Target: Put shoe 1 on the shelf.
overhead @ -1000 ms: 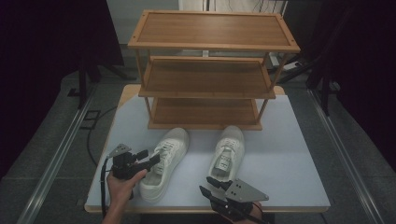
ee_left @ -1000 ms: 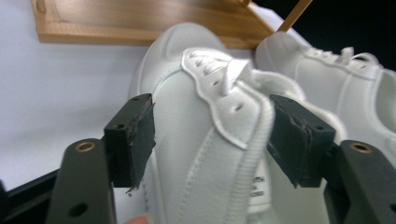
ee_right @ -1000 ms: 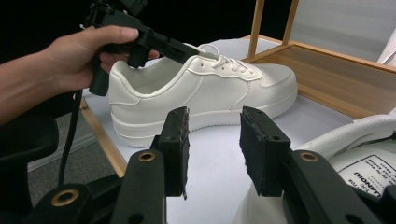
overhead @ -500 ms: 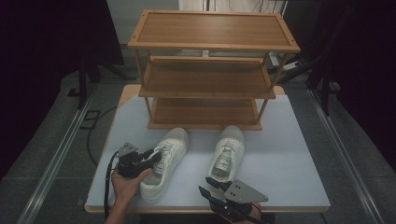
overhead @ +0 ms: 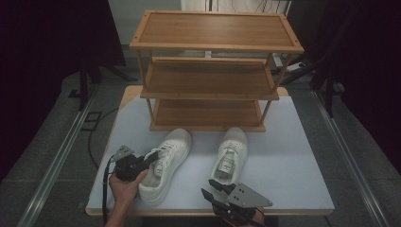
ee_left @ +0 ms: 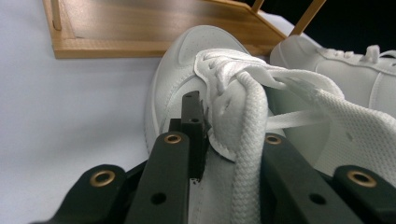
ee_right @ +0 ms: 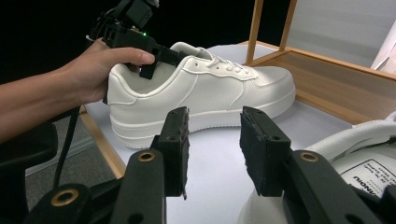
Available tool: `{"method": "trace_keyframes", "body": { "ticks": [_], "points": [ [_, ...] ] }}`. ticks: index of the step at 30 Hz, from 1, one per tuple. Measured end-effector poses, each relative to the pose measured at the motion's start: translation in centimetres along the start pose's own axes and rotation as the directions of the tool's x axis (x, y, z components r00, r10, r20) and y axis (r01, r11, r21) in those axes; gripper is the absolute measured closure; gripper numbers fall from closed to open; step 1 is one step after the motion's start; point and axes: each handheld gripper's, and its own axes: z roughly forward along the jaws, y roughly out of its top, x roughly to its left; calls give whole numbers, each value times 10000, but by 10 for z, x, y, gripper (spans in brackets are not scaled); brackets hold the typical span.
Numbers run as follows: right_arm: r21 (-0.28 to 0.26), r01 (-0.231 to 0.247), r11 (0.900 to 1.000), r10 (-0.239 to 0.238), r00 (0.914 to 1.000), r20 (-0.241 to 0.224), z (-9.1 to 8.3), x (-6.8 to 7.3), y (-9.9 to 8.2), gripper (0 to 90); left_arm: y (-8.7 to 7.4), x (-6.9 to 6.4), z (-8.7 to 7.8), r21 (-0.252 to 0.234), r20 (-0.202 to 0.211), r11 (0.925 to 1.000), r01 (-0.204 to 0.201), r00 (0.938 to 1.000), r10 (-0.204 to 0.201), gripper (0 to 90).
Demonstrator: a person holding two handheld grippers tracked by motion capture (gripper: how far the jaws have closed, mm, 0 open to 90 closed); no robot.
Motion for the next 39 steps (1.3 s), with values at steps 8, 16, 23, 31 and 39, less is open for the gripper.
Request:
{"method": "trace_keyframes", "body": {
  "ticks": [8,16,23,31,39],
  "points": [
    [-224,53,9997,-53,10000,4,-4,3,4,618,1,7,-11,-665,854,9949,755,9939,-697,807],
    [-426,10,9991,-10,10000,2,-7,4,6,618,5,7,-27,-1570,1778,9745,1602,9752,-1317,807],
    [-554,-20,9985,22,10000,40,-10,5,8,618,9,5,-35,-1863,2243,9632,1938,9629,-1504,808],
    [-655,-83,9978,88,9999,65,-12,4,9,618,14,-1,-39,-2096,2587,9554,2082,9541,-1512,808],
    [-754,-117,9971,124,9999,86,-13,4,10,618,18,-6,-42,-2289,2877,9481,2207,9458,-1507,810]
  ]
}}
